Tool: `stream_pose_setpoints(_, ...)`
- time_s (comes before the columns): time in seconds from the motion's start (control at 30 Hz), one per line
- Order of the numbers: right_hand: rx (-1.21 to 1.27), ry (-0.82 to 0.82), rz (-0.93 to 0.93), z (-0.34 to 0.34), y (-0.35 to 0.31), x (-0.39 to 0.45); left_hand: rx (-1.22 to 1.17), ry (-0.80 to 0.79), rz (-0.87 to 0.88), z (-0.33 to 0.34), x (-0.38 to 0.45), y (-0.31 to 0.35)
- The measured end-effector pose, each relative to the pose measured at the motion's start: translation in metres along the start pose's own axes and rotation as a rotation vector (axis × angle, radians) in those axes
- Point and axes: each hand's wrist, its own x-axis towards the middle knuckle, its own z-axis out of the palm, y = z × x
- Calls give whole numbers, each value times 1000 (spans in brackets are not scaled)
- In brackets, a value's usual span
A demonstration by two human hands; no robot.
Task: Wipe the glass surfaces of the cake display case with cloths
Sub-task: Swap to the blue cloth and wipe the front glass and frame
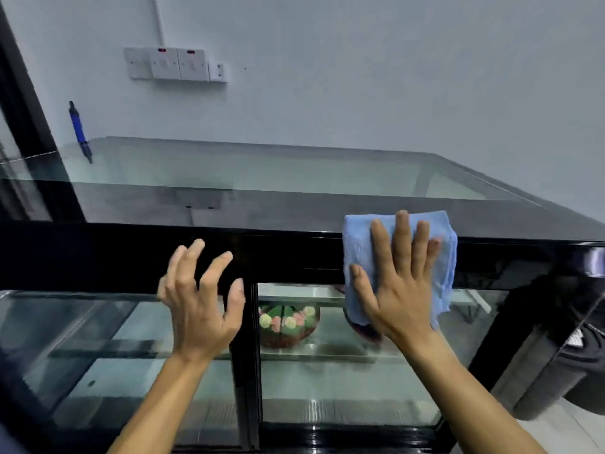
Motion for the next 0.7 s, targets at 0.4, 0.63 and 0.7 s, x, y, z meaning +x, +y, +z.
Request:
stream_pose_setpoints(0.4, -114, 330, -214, 59, -53, -13, 166, 176, 250, 38, 11, -22)
stream_pose_setpoints(0.63, 12, 399, 362, 72, 75, -76, 180, 185, 365, 44, -11, -19)
stream_pose_setpoints(0.7, 35, 400, 471, 87, 42, -80, 161, 172, 337, 49, -18, -18)
